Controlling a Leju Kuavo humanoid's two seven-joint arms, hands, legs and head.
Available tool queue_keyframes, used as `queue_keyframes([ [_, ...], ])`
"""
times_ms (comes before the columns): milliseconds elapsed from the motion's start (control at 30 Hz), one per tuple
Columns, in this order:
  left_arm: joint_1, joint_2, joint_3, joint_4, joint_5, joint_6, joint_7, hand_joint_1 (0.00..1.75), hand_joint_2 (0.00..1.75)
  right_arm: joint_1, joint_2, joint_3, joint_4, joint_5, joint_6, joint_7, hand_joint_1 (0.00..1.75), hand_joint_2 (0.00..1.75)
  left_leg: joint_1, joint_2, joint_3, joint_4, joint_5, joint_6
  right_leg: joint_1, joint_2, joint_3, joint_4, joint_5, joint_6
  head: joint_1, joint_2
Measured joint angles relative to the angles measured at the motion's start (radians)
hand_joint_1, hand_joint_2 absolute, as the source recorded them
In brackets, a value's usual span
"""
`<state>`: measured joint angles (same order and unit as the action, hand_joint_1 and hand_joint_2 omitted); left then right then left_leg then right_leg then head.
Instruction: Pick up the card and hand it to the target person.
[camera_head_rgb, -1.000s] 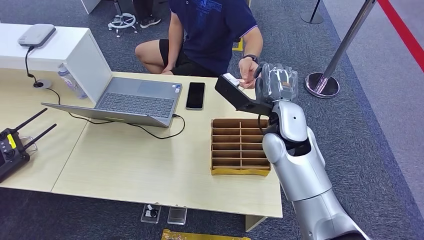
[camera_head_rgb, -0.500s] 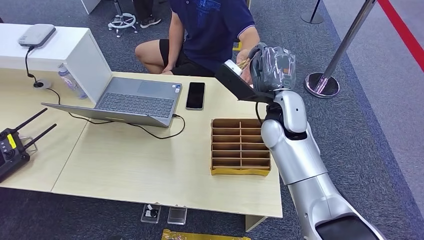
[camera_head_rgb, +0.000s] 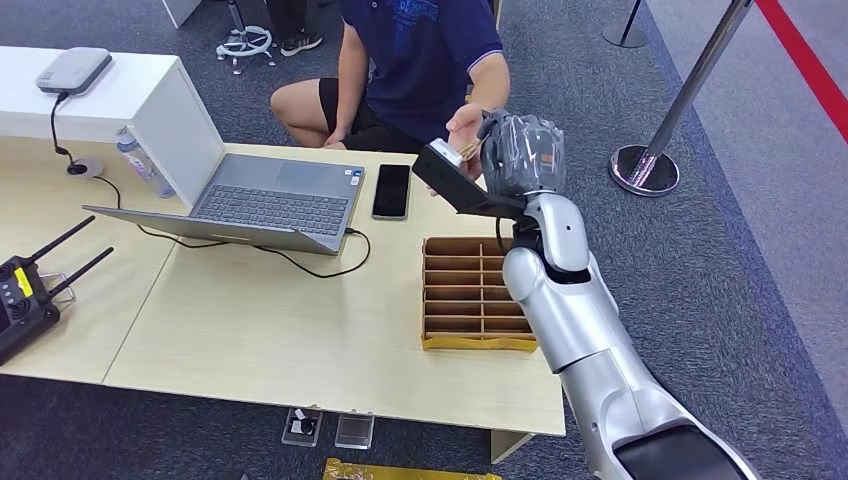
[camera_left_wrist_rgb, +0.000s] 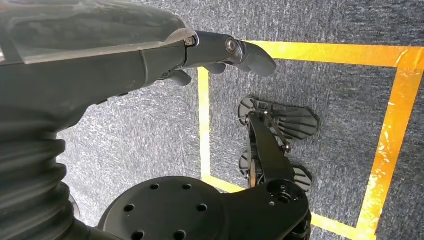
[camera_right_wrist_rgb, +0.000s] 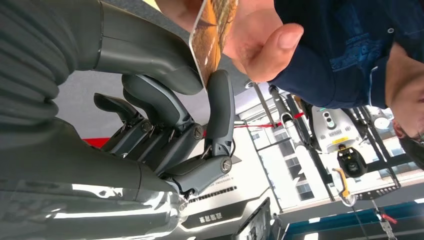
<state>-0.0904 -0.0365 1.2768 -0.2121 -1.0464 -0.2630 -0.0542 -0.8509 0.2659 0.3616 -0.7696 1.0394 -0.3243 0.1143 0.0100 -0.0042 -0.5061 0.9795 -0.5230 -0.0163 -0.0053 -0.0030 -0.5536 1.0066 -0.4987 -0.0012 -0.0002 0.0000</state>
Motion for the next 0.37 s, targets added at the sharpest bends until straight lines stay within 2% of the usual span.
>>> queue_keyframes([
  [367,0.000,0.006,0.000,0.000,-0.008,-0.010,-0.005,0.00,1.75,-0.002,0.005,-0.001,0.018,-0.001,0.003,0.001,1.75,1.75,0.000,0.000,0.000,0.000,0.000,0.000,0.000,0.000,0.000,0.000,0.000,0.000,0.000,0.000],
])
